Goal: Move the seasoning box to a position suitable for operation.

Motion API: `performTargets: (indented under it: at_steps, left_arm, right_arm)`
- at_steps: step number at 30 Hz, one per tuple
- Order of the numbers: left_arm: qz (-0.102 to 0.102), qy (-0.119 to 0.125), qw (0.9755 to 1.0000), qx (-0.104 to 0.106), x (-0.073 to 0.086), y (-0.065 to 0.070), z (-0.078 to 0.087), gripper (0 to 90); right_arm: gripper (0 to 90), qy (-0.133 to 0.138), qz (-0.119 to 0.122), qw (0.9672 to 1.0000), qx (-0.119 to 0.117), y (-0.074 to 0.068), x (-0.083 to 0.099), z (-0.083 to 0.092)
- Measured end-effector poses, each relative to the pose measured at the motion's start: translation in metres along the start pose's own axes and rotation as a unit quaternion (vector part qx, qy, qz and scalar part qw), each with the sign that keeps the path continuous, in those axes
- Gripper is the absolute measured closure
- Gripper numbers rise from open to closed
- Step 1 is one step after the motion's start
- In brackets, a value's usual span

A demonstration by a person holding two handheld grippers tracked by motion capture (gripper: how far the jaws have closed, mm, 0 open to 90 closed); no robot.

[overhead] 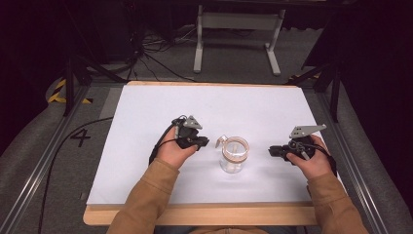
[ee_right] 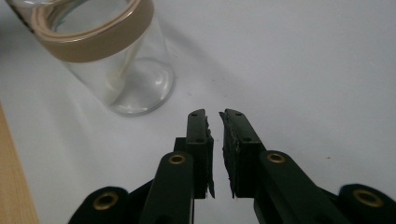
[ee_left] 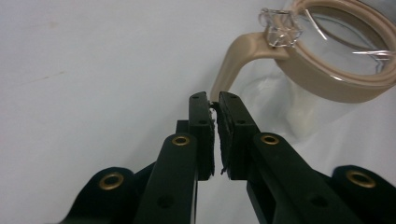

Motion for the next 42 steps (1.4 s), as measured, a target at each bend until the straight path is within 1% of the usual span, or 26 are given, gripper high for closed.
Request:
performTargets:
  at_steps: [1,2,3,4,5,6,8,9,10,11,12,13,15,19,21,22,23,26,30,31,32,33,37,42]
  left_arm:
    - [-0.006,-0.004,1.0000,-0.001,-0.001,0.001,-0.004,84.4]
    - [-0.007,-0.010,0.9999,0.000,-0.001,0.002,-0.006,84.7]
    - [-0.009,-0.011,0.9999,0.000,-0.001,0.003,-0.009,84.9]
    - [-0.009,-0.011,0.9999,0.000,-0.001,0.003,-0.009,85.0]
    - [-0.011,-0.014,0.9998,0.000,-0.001,0.004,-0.011,85.3]
    - [-0.014,-0.017,0.9998,0.000,-0.001,0.004,-0.015,85.4]
    - [-0.014,-0.019,0.9997,0.001,-0.001,0.005,-0.017,85.5]
    - [-0.017,-0.022,0.9996,0.004,-0.002,0.005,-0.019,85.7]
    - [-0.020,-0.022,0.9995,0.005,-0.002,0.005,-0.022,85.8]
    - [-0.018,-0.024,0.9995,0.006,-0.002,0.005,-0.024,86.0]
    - [-0.022,-0.028,0.9994,0.004,-0.002,0.004,-0.025,86.1]
    - [-0.020,-0.028,0.9994,0.006,-0.002,0.004,-0.026,86.0]
    - [-0.024,-0.031,0.9992,0.007,-0.002,0.004,-0.027,86.6]
    - [-0.029,-0.027,0.9992,0.003,-0.003,0.005,-0.028,86.6]
    - [-0.031,-0.029,0.9991,0.003,-0.004,0.005,-0.028,86.6]
    - [-0.029,-0.028,0.9992,0.004,-0.004,0.005,-0.029,86.7]
    - [-0.031,-0.031,0.9990,0.003,-0.004,0.005,-0.029,86.7]
    - [-0.035,-0.030,0.9989,0.000,-0.006,0.005,-0.030,86.7]
    - [-0.040,-0.030,0.9988,0.001,-0.010,0.003,-0.034,86.7]
    - [-0.037,-0.026,0.9990,0.002,-0.011,0.003,-0.035,86.7]
    - [-0.038,-0.026,0.9989,0.003,-0.013,0.002,-0.037,86.7]
    - [-0.036,-0.025,0.9990,0.002,-0.014,0.002,-0.038,86.7]
    - [-0.042,-0.022,0.9989,-0.003,-0.021,0.001,-0.045,86.8]
    - [-0.046,-0.009,0.9989,0.002,-0.028,-0.001,-0.055,86.7]
  right_arm:
    - [81.2,-0.001,0.004,1.0000,-0.001,-0.002,0.000,-0.001]
    - [81.2,-0.006,0.008,1.0000,-0.001,-0.004,0.000,-0.001]
    - [81.3,-0.006,0.009,0.9999,-0.002,-0.006,0.000,-0.002]
    - [81.3,-0.006,0.009,0.9999,-0.002,-0.006,0.000,-0.002]
    - [81.3,-0.005,0.013,0.9999,-0.006,-0.010,0.000,-0.001]
    - [81.2,-0.003,0.013,0.9999,-0.008,-0.011,-0.001,-0.001]
    - [80.9,-0.003,0.013,0.9998,-0.011,-0.012,-0.001,0.000]
    - [80.8,-0.003,0.011,0.9998,-0.016,-0.014,-0.001,-0.001]
    - [80.8,-0.002,0.013,0.9998,-0.018,-0.015,-0.001,-0.001]
    - [80.8,-0.005,0.014,0.9997,-0.020,-0.017,-0.001,-0.001]
    - [80.8,-0.005,0.016,0.9996,-0.021,-0.018,-0.001,-0.001]
    - [80.8,-0.004,0.018,0.9996,-0.021,-0.019,-0.001,-0.001]
    - [80.8,-0.006,0.019,0.9996,-0.022,-0.020,-0.001,-0.001]
    - [80.8,-0.006,0.020,0.9995,-0.022,-0.022,0.000,0.000]
    - [80.8,-0.005,0.021,0.9995,-0.023,-0.023,0.000,0.000]
    - [80.8,-0.006,0.021,0.9995,-0.022,-0.023,0.000,0.000]
    - [80.8,-0.006,0.021,0.9995,-0.023,-0.024,0.000,0.001]
    - [80.8,-0.006,0.022,0.9995,-0.022,-0.025,0.001,0.001]
    - [80.7,-0.008,0.020,0.9996,-0.021,-0.028,0.004,0.004]
    - [80.6,-0.009,0.019,0.9996,-0.019,-0.029,0.005,0.005]
    - [80.5,-0.007,0.019,0.9996,-0.017,-0.030,0.006,0.006]
    - [80.5,-0.007,0.018,0.9997,-0.016,-0.031,0.008,0.008]
    - [80.5,-0.008,0.009,0.9999,-0.006,-0.034,0.014,0.015]
    - [80.5,0.000,-0.005,1.0000,-0.001,-0.038,0.024,0.024]
Point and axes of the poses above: each handheld gripper's, and its own axes: z roughly backward along the jaws, x roughly out of its underside, y roughly to its right, the point moved 3 cm from there along -z, roughly forward along the jaws, and after that the axes turned 15 degrees about z, right-handed, at the moved point
